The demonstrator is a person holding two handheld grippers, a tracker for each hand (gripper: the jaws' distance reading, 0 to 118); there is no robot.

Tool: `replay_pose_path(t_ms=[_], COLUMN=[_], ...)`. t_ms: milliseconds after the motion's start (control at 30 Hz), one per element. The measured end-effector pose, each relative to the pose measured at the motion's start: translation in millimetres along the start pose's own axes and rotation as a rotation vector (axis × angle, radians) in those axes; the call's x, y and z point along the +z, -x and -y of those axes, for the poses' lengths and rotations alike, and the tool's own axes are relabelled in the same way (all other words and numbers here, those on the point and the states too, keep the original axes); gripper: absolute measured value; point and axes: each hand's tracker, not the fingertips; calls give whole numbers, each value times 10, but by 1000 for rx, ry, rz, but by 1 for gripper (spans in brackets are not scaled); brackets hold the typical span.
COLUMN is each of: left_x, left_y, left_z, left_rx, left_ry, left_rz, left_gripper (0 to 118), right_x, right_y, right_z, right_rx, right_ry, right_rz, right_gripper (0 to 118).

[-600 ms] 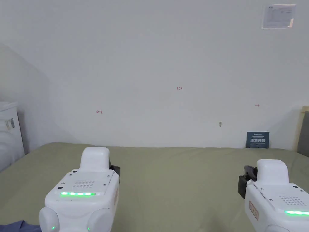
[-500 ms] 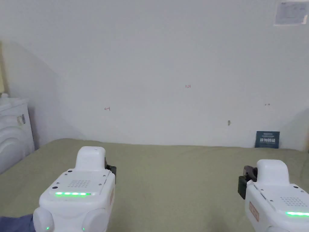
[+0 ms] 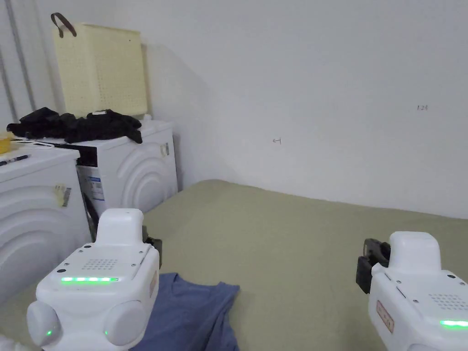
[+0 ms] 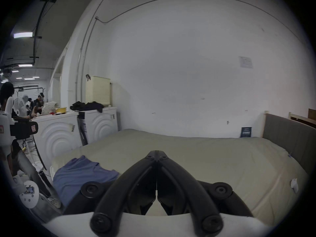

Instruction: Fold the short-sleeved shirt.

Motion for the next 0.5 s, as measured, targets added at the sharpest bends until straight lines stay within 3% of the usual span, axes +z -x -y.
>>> replay_pose_path(t_ms=[200, 500], left_x=[-68, -578], left_y=[222, 102], left_z=[74, 287], left_rx=[17, -16], left_ry=[23, 134], left_rz=[-52, -9], left_gripper=[0, 0], right_x=[-114, -215], right_y=[117, 77], right_z=[75, 271], right_rx=[-1, -3], right_ry=[27, 89], right_rz=[-41, -52], right_gripper=[2, 2])
